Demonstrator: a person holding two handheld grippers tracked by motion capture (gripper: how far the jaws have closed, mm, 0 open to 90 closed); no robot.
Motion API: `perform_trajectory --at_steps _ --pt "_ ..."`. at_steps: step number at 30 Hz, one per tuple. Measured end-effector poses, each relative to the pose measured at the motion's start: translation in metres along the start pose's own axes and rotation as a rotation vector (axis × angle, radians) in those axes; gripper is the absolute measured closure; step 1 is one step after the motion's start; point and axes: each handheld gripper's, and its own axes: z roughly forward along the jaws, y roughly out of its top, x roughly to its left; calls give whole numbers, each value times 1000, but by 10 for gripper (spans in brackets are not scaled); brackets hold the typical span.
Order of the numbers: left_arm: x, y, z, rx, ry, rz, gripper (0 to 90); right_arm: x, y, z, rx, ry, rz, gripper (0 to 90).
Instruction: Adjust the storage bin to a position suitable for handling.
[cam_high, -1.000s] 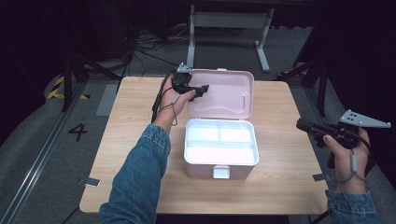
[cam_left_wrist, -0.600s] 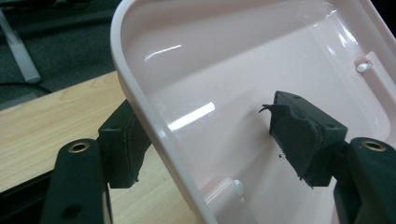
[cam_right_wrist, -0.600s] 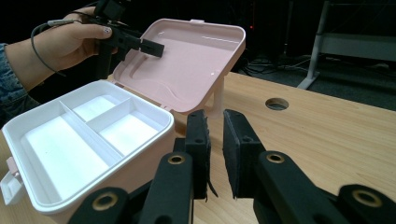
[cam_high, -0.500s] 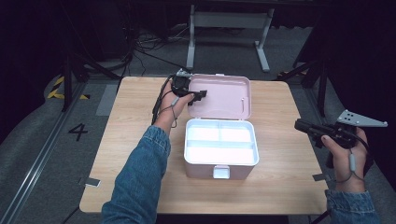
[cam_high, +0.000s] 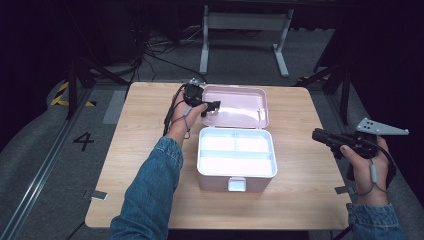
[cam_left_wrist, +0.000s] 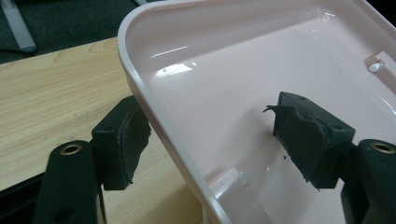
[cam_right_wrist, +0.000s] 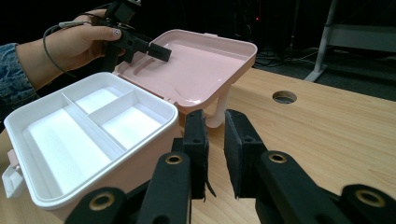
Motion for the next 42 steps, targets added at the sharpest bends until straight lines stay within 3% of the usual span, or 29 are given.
perform_trajectory --at_steps 9,17,23,28,33,37,42 --pt "0 -4 7 50 25 -24 233 1 -1 3 3 8 8 790" --pt "5 -11 12 60 -4 -89 229 -1 -3 5 11 13 23 772" --pt "6 -13 13 67 -8 -97 221 0 -4 7 19 19 24 764" --pt "7 -16 15 69 -26 -132 214 1 -4 9 22 23 31 752" --pt "6 -16 14 62 -19 -124 214 1 -5 10 26 27 35 742" --pt "3 -14 11 62 19 -77 192 0 -6 12 26 30 36 728" --pt "-2 -9 2 29 65 -28 186 0 -6 16 28 40 40 712"
